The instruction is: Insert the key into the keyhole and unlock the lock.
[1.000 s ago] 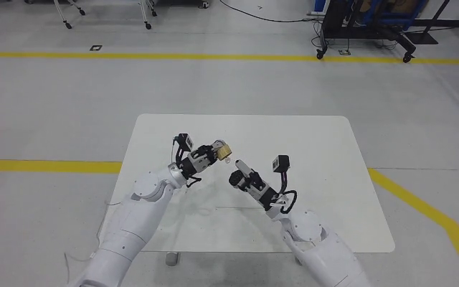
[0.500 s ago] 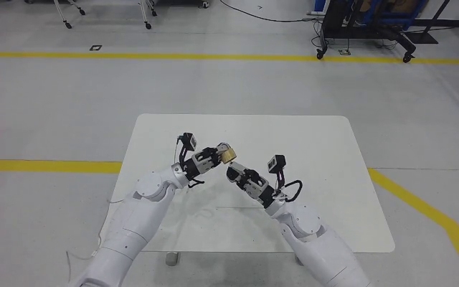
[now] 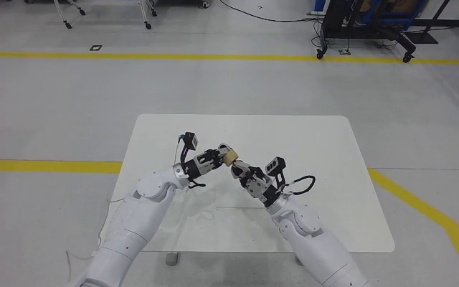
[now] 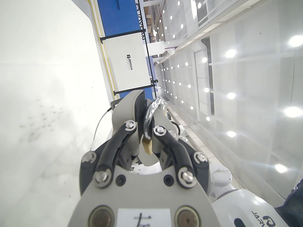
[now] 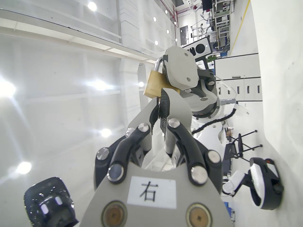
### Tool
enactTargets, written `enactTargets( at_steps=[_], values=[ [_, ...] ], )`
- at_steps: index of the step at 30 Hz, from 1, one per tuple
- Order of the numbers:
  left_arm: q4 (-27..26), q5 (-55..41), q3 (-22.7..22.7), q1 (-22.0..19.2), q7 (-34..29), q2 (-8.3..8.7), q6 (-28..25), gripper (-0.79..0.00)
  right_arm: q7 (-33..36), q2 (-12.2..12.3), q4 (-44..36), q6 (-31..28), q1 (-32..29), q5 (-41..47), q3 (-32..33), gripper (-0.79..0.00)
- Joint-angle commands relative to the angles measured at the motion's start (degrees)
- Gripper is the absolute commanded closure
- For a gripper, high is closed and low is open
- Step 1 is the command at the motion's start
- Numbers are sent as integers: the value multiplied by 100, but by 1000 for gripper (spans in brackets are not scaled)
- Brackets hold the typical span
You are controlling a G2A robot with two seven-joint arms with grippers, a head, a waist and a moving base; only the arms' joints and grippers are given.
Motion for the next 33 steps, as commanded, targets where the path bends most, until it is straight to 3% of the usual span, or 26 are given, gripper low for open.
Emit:
enactTargets(
  at_steps=[1, 7, 14, 19, 20, 22, 24, 25, 29, 33],
  values=[
    [-14, 24, 1, 4, -11, 0, -13, 0, 138, -9, 21, 73, -11, 194, 10, 0],
    [-91, 125, -21, 36, -10, 3, -214, 0, 390, -33, 60, 280, -23, 634, 59, 0],
    [-207, 227, -78, 108, 15, 16, -507, 0, 943, -93, 145, 797, -32, 1731, 80, 0],
    [-274, 276, -110, 157, 54, 23, -619, 0, 1070, -114, 318, 852, 33, 1687, 65, 0],
    [-279, 272, -120, 163, 68, 24, -617, 0, 1063, -112, 328, 820, 46, 1595, 73, -43],
    [-282, 261, -135, 174, 94, 25, -604, 0, 1032, -107, 324, 750, 45, 1402, 87, -557],
    [-281, 258, -150, 181, 133, 26, -586, 0, 1034, -99, 289, 719, 25, 1281, 120, -742],
    [-278, 256, -157, 184, 159, 25, -571, 0, 1023, -91, 269, 694, 14, 1194, 147, -785],
    [-255, 383, -176, 167, 246, 33, -463, 0, 923, -44, 133, 497, -70, 735, 319, -785],
    [-310, 1447, -81, 94, 496, 73, -219, 0, 590, 52, -253, 53, -283, -118, 698, -785]
  ],
)
